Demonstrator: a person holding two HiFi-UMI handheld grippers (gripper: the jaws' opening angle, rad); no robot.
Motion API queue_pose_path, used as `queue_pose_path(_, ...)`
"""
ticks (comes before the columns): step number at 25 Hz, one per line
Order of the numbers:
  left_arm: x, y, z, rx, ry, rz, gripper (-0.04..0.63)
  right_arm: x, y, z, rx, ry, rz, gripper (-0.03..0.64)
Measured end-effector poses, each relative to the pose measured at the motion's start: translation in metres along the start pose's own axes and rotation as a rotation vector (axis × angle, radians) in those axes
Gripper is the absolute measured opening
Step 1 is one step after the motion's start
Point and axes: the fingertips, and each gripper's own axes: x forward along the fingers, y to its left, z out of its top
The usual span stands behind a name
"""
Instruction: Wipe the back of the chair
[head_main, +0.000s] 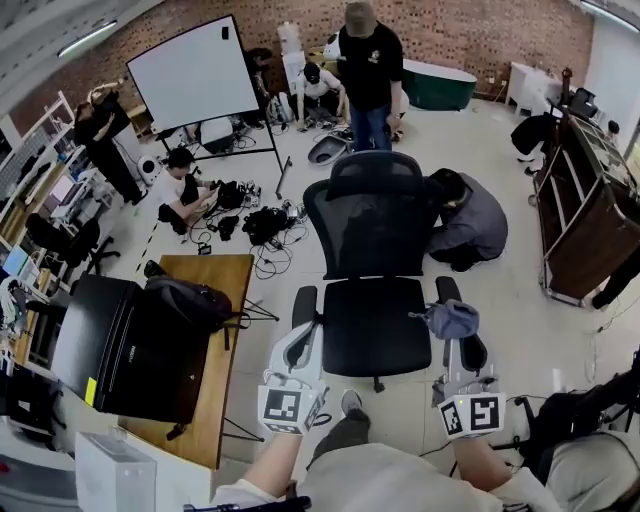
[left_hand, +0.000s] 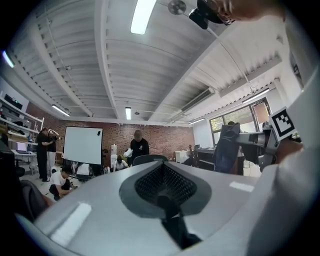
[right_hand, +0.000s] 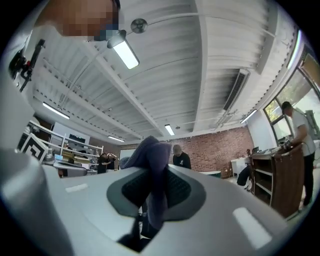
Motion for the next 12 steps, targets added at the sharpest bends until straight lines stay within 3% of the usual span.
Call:
queue_pose_path(6, -0.068, -0.085, 0.015, 0.0, 0.025, -0.031, 0.015, -0.104, -0.008, 0.024, 0.036, 0.022, -0.017, 0.049)
queue_pose_path(9, -0.1, -0.11, 0.025, -0.036, 0.129, -0.025, 0.015, -0.134, -0.003, 0.035, 0.054, 0.038, -0.012, 0.049)
queue_pose_path(10, -0.109, -0.114, 0.03, -0.035, 0.127, -0.021, 0.015, -0.142, 0.001, 0.04, 0.053, 0.038, -0.009, 0.048)
queue_pose_path(12, -0.123, -0.116, 0.045, 0.001, 0.033, -0.025, 0.015, -0.153, 0.01, 0.049, 0.043, 0.029, -0.007, 0.048)
